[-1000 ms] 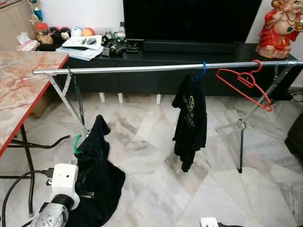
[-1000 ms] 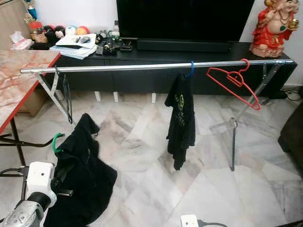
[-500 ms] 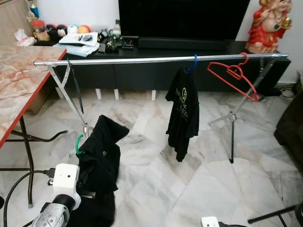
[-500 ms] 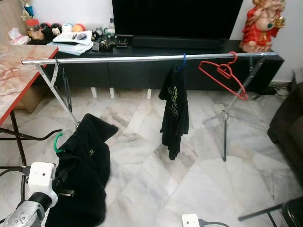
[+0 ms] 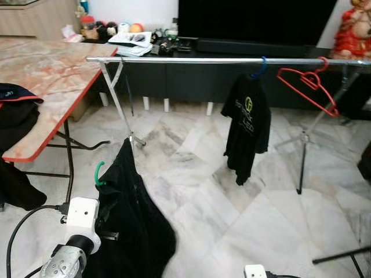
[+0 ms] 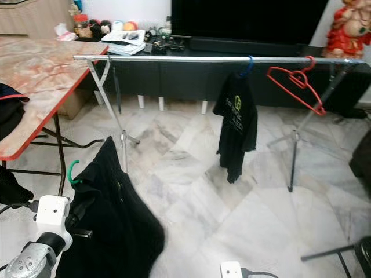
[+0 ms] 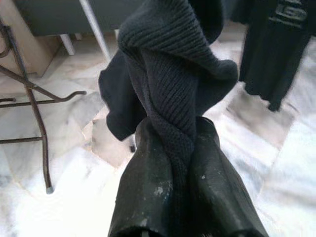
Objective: Hang hanger
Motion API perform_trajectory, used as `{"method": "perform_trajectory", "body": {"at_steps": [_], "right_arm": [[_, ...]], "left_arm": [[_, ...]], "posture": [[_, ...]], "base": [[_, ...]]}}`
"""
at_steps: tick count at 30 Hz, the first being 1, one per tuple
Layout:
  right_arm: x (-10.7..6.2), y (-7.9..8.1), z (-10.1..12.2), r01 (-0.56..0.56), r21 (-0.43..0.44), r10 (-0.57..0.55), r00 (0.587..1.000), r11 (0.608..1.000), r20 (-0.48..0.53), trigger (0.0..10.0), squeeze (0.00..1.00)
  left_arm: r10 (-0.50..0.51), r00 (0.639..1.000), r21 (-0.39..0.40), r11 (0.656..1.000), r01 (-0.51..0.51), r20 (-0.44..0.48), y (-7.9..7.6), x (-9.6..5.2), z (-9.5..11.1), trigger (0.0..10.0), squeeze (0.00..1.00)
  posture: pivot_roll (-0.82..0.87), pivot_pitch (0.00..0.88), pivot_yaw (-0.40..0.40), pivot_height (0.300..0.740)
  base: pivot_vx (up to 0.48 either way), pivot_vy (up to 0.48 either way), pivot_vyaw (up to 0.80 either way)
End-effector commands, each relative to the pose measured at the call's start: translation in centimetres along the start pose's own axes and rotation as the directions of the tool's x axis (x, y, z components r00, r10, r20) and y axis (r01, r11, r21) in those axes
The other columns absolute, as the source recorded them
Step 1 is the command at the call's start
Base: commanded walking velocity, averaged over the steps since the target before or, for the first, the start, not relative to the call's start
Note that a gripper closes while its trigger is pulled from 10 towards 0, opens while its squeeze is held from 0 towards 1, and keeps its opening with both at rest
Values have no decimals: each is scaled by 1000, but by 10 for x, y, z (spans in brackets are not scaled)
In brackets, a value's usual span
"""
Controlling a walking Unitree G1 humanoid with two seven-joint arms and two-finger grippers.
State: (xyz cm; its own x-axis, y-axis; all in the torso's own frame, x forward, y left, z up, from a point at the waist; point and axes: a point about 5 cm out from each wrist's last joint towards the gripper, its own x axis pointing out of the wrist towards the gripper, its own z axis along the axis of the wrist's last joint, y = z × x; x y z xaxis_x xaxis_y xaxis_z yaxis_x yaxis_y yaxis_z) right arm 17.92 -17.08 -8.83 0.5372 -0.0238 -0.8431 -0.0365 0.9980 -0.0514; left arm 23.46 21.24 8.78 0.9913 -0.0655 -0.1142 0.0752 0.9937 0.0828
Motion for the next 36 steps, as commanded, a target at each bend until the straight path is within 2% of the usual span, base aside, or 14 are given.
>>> {"method": "perform_trajectory", "body": {"at_steps": [1,8,12,17,21,24,26,27,29,30,35,36], "right_arm": [[-1,-2,-5,15,19,-15,1000,1000,-12,10000,0],[-1,-2,-2,20,14,-20,1000,1000,24,10000,0],[-1,-2,2,18,13,-19,997,1000,71,10000,0],[-2,-2,5,20,16,-22,994,1000,110,10000,0],[-4,1,15,-19,33,11,975,999,220,10000,0],[-5,3,18,-46,36,35,965,998,259,10000,0],[-7,8,25,-112,8,103,940,994,324,10000,0],[-7,8,25,-112,8,103,940,994,324,10000,0],[-7,11,27,-153,-7,146,927,988,346,10000,0],[-8,14,30,-200,-31,197,909,979,367,10000,0],[-11,18,34,-244,-72,252,881,967,401,10000,0],[-12,18,43,-251,-99,268,856,963,441,10000,0]], "left_arm": [[-6,999,5,1000,5,40,0,0,9,10000,0],[-66,998,11,998,66,21,-7,5,13,10000,0],[-158,987,14,987,158,22,-20,9,21,10000,0],[-222,975,9,975,222,22,-31,13,26,10000,0],[-365,931,30,931,364,13,-50,22,38,10000,0],[-408,913,46,912,407,8,-54,25,41,10000,0],[-511,860,71,857,510,-3,-65,32,48,10000,0],[-511,860,71,857,510,-3,-65,32,48,10000,0],[-557,830,91,826,556,-12,-71,35,50,10000,0],[-592,806,110,801,589,-4,-76,42,55,10000,0],[-619,785,135,779,612,16,-84,54,65,10000,0],[-625,780,136,775,617,27,-86,57,68,10000,0]], "posture": [[12,85,7,740],[14,92,6,740],[12,94,8,740],[13,96,9,740],[14,101,16,740],[14,103,16,740],[8,105,20,740],[8,105,20,740],[2,107,24,740],[0,107,25,740],[-8,103,31,740],[-10,103,32,740]], "base": [[-307,0,0],[-84,0,0],[0,0,0],[0,0,0],[0,0,0],[0,0,0],[0,0,0],[0,0,0],[0,0,0],[0,0,0],[0,0,0],[0,0,0]]}}
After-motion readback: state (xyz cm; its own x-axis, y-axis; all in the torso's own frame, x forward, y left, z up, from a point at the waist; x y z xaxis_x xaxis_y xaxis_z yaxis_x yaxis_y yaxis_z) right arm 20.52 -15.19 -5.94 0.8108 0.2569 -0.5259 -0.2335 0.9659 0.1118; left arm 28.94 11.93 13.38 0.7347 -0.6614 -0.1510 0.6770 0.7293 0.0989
